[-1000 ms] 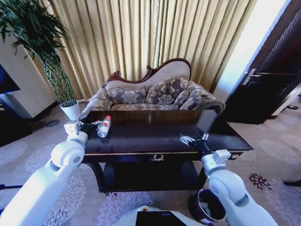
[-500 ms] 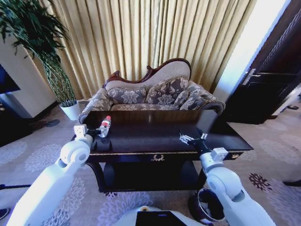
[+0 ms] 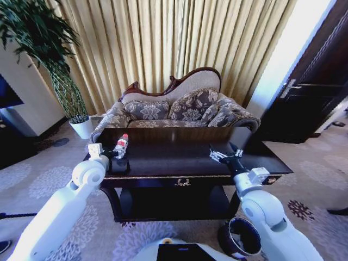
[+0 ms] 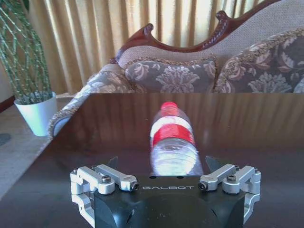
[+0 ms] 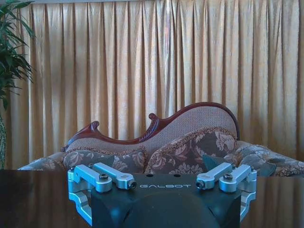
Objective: Move to the front of the table and place the trash on the table into the trash bin.
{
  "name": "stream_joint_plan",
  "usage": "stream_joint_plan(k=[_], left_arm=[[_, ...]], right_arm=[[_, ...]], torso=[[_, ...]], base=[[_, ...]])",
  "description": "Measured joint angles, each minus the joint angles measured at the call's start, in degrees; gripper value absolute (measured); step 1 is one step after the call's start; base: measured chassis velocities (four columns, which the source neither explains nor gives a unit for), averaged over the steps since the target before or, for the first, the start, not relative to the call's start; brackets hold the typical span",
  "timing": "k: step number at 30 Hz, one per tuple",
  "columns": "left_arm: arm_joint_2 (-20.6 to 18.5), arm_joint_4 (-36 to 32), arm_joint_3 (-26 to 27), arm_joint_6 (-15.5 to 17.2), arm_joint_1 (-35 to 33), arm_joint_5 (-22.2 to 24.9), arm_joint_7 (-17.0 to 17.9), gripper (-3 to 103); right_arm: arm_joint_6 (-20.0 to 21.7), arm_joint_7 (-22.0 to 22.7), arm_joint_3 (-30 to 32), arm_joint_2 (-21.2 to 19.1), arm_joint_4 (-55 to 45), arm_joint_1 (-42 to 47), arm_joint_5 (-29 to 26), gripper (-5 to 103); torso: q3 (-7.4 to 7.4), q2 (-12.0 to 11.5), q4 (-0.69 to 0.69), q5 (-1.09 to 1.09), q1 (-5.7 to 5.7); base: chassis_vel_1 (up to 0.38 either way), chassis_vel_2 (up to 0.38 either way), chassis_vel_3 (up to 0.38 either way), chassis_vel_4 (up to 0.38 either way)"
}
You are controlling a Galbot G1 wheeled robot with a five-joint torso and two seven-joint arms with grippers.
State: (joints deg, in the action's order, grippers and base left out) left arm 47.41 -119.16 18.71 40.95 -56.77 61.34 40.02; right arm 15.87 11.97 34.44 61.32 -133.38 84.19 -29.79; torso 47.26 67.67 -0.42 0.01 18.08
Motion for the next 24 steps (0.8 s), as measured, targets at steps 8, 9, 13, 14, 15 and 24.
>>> stream_joint_plan(k=[8,9,13,14,15,24], left_arm=[[1.2,1.0,-1.8,-0.1,0.7,0.2,0.3,100],[1.2,1.0,-1.8,-0.1,0.7,0.2,0.3,100],[1.2,0.8,-1.4,-0.1,0.6,1.1,0.6,100],[1.2,0.8,-1.3,-0.2,0.5,1.4,0.8,103],[1.2,0.8,-1.3,-0.2,0.5,1.4,0.8,103],[2.2,0.6,-1.0,-0.5,0.0,3.3,1.7,73]], right_arm=[[0.0,0.2,1.3,-0.2,-0.5,0.5,-1.0,100],[0.0,0.2,1.3,-0.2,-0.5,0.5,-1.0,100],[0.0,1.2,1.1,0.1,-0.2,0.5,-1.0,100],[0.0,1.2,0.9,0.2,-0.2,0.4,-1.0,100],[0.0,1.2,0.9,0.2,-0.2,0.4,-1.0,100],[-0.1,1.5,0.7,0.5,-0.2,0.2,-1.6,100]], torso=[[0.00,0.0,-0.01,-0.01,0.00],[0.00,0.0,-0.01,-0.01,0.00],[0.00,0.0,0.00,0.00,0.00],[0.00,0.0,0.00,0.00,0.00],[0.00,0.0,0.00,0.00,0.00],[0.00,0.0,0.00,0.00,0.00]], base=[[0.000,0.000,0.000,0.000],[0.000,0.000,0.000,0.000],[0.000,0.000,0.000,0.000],[0.000,0.000,0.000,0.000],[0.000,0.000,0.000,0.000],[0.000,0.000,0.000,0.000]])
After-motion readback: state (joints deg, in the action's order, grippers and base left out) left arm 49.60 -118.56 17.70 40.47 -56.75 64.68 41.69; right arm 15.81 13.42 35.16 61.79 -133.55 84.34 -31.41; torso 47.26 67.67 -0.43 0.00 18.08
